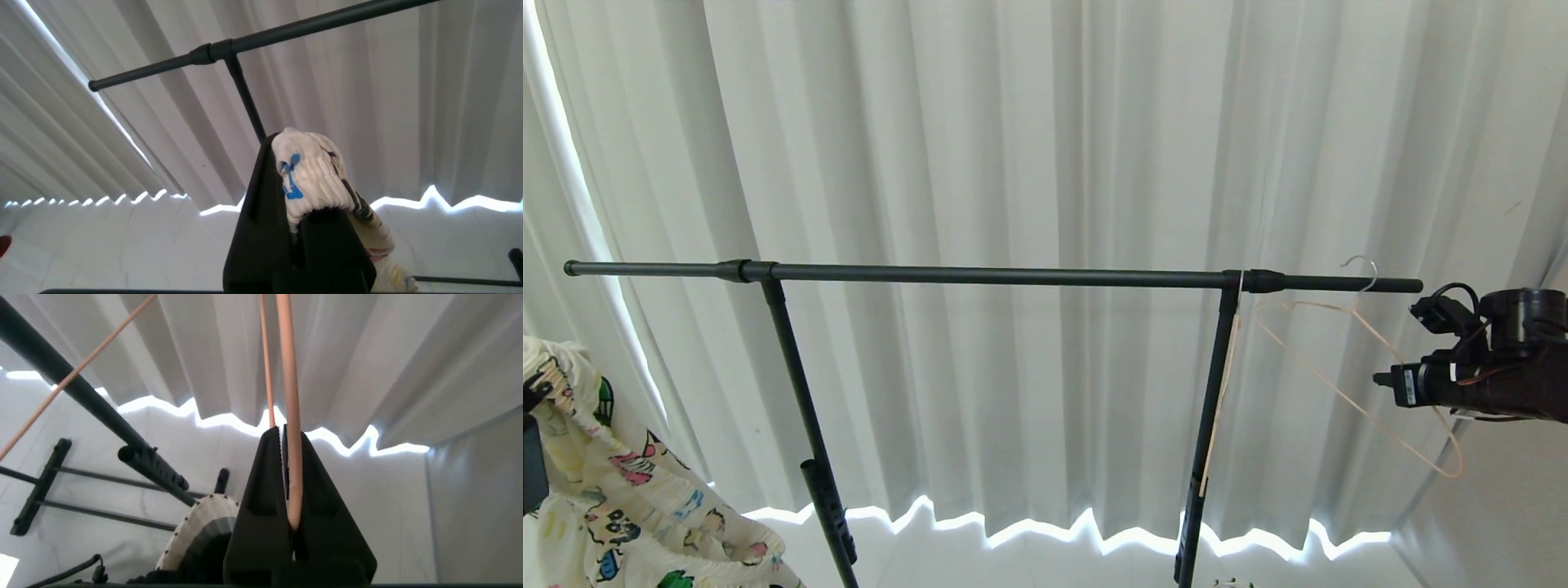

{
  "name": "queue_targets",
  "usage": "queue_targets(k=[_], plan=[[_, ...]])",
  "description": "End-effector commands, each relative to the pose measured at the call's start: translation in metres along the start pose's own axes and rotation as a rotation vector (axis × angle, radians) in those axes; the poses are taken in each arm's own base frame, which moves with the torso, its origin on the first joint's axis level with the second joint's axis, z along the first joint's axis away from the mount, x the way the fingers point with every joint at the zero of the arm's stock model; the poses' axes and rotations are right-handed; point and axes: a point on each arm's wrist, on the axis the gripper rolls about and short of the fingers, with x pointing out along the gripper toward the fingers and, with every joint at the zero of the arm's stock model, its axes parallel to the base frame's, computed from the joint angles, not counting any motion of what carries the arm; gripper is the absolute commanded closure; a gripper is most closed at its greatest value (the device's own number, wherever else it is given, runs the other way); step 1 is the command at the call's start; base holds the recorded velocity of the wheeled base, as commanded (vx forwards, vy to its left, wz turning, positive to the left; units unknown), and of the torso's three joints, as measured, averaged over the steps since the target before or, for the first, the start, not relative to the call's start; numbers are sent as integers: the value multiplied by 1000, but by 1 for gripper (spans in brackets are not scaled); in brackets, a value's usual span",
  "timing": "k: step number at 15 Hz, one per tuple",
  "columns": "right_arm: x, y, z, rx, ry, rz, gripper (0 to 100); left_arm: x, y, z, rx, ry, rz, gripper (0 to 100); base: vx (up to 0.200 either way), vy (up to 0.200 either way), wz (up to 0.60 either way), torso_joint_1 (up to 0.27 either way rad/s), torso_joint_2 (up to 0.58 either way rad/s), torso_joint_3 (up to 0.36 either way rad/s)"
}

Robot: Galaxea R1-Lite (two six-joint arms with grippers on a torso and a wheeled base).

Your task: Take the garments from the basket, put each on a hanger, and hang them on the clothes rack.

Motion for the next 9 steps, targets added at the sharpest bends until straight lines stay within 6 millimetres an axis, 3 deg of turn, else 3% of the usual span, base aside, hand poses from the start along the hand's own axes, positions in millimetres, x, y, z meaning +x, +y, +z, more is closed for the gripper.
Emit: queue_targets(k=[1,9], plan=[[-15,5,8,-14,-35,-4,100,1,-1,-2,2,7,-5,100,0,0,0,0,0,0],[-88,36,-21,-19,-34,-40,100,0,-6,-19,-2,46,-17,100,0,0,0,0,0,0]])
